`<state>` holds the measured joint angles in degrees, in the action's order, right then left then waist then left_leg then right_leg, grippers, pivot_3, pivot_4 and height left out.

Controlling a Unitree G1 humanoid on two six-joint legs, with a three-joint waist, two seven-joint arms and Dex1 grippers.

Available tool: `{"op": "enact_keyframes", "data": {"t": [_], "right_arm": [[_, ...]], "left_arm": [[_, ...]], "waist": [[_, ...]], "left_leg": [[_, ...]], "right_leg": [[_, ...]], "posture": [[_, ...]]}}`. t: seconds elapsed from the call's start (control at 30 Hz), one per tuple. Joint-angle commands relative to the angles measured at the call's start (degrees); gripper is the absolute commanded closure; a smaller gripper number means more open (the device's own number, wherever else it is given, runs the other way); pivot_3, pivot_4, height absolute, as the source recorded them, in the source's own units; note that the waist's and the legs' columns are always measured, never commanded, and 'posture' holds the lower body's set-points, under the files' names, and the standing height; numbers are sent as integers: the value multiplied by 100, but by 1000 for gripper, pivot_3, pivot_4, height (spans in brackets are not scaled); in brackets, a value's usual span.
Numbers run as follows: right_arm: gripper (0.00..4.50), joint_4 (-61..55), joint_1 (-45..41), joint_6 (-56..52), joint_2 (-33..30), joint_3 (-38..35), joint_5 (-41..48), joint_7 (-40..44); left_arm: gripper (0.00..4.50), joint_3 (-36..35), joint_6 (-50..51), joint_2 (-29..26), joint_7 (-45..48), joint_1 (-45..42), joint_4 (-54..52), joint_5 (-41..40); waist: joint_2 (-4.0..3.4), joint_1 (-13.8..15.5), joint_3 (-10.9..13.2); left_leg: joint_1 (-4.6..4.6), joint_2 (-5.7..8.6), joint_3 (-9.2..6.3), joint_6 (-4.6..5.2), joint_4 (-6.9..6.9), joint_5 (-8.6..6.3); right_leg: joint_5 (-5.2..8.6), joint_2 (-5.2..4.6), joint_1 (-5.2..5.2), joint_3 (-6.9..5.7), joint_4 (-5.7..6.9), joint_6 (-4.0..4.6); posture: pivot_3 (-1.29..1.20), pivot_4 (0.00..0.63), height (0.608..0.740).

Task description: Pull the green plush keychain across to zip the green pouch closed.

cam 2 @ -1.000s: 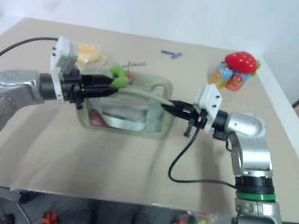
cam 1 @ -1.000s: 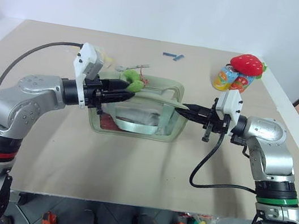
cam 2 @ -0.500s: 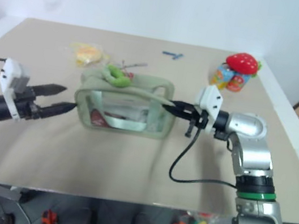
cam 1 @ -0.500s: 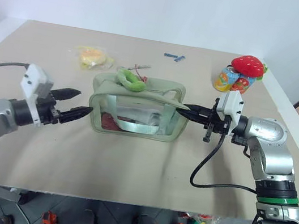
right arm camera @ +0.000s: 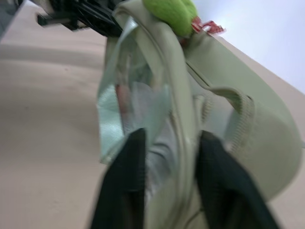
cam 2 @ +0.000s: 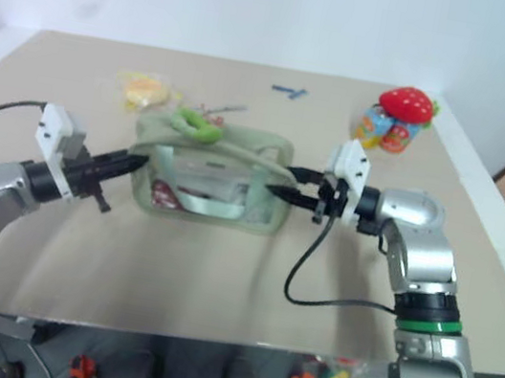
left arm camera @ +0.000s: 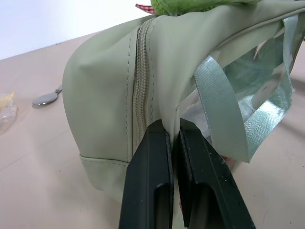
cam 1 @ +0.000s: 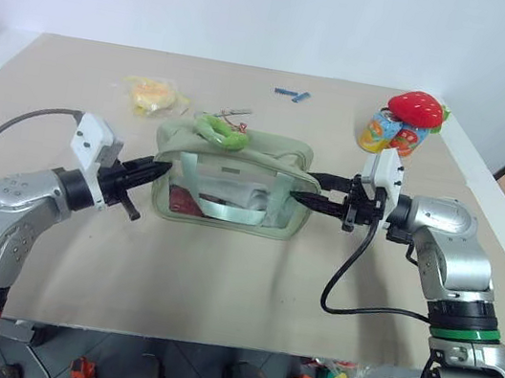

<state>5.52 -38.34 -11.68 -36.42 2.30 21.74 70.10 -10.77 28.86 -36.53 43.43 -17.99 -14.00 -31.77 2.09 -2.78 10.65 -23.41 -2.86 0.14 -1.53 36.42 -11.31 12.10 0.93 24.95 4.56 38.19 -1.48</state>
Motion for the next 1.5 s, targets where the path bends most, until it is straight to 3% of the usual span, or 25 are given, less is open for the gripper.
{"op": "enact_keyframes", "data": {"t": [0.03, 0.17, 0.57, 0.6, 0.77, 1.0, 1.3, 1.5], "right_arm": [[1399, -701, -378, -342, -245, -48, 188, 110], [79, -1103, -917, -692, -180, -21, 285, -55], [18, -455, -1657, -40, 1060, 859, -728, -927], [568, -346, -1662, 47, 1108, 907, -801, -934], [2285, -39, -1630, 261, 1189, 1000, -956, -889], [4480, -81, -1568, 133, 1235, 820, -789, -980], [4480, -199, -1637, 364, 861, 264, -567, -934], [4480, 191, -1743, 910, 217, -103, -667, -762]], "left_arm": [[4500, 37, -167, 9, 127, -59, -54, 8], [4500, 57, -146, 39, 157, -10, -85, 0], [4500, 162, 44, 187, -27, 83, -423, -51], [4500, 172, 64, 197, -47, 77, -453, -60], [4500, 167, 140, 214, -111, 60, -529, -87], [4500, 194, 203, 231, -206, 4, -535, -97], [4500, 255, 235, 345, -465, -228, -304, 93], [4500, 389, 342, 396, -587, -278, -311, 150]], "waist": [[0, 2, 0], [0, 2, 0], [3, 31, -2], [2, 31, -2], [2, 30, -2], [2, 29, -2], [2, 28, -2], [2, 20, -1]], "left_leg": [[-1, 0, 0, 0, 0, 0], [0, 0, -1, 0, 0, 0], [-12, 8, -5, 0, 3, 0], [-14, 11, -5, 0, 3, 0], [-25, 16, -5, 0, 3, 0], [-25, 14, -14, 0, 3, 0], [-28, 15, -15, 0, 4, 0], [-29, 15, -15, 0, 3, 0]], "right_leg": [[0, 0, 1, 0, 0, 0], [1, 0, 2, -2, 0, 1], [2, -13, 2, -9, -1, -2], [3, -17, 2, -9, -3, -5], [4, -24, 7, -9, -6, -11], [5, -21, 7, -18, -5, -9], [4, -22, 7, -20, -6, -10], [5, -21, 8, -19, -6, -9]], "posture": [[0, 150, 740], [0, 150, 740], [0, 150, 740], [0, 150, 740], [0, 150, 740], [0, 150, 740], [0, 150, 740], [0, 150, 740]]}}
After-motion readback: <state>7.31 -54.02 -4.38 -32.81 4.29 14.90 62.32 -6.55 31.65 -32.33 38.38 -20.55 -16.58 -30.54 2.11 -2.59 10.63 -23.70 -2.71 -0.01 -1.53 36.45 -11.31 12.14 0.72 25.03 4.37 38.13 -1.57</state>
